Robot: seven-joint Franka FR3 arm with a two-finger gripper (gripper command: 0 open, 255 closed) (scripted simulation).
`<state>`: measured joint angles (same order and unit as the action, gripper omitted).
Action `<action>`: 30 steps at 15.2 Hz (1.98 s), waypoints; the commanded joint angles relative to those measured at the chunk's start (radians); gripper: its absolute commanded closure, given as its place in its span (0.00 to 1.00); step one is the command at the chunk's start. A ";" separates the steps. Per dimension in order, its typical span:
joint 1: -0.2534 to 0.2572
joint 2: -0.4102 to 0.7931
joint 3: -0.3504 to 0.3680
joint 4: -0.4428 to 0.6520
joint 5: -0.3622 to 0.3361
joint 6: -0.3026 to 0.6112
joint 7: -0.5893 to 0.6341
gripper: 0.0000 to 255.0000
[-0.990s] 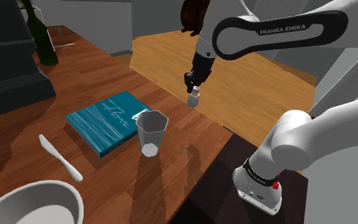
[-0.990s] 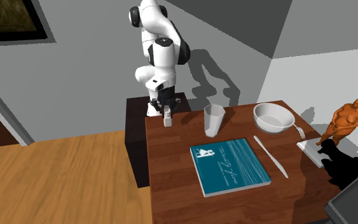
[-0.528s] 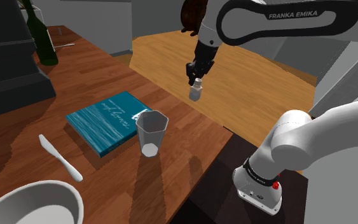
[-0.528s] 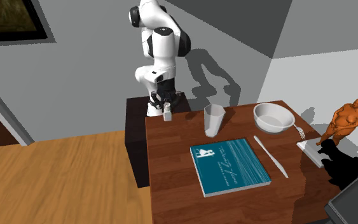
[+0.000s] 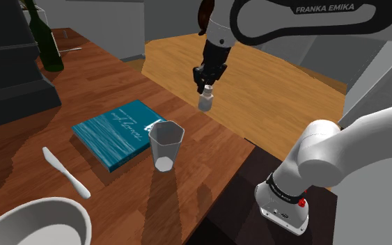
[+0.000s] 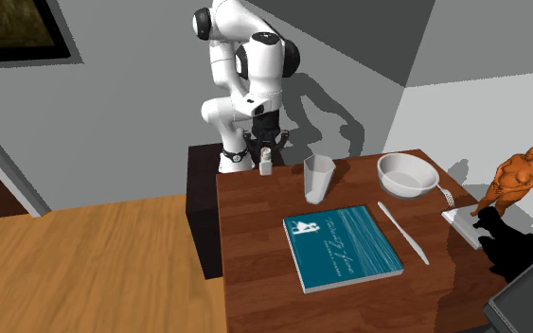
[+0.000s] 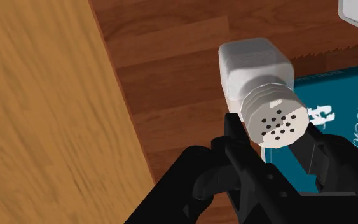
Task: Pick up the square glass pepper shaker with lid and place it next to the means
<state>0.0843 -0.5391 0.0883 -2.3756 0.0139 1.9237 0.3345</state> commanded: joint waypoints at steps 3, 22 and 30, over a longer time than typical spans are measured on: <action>0.030 0.061 0.073 0.055 0.022 0.005 0.093 1.00; 0.154 0.556 0.390 0.562 -0.098 -0.040 0.584 1.00; 0.171 0.612 0.402 0.530 -0.130 0.038 0.628 1.00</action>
<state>0.2552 0.0708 0.4902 -1.8355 -0.1148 1.9492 0.9611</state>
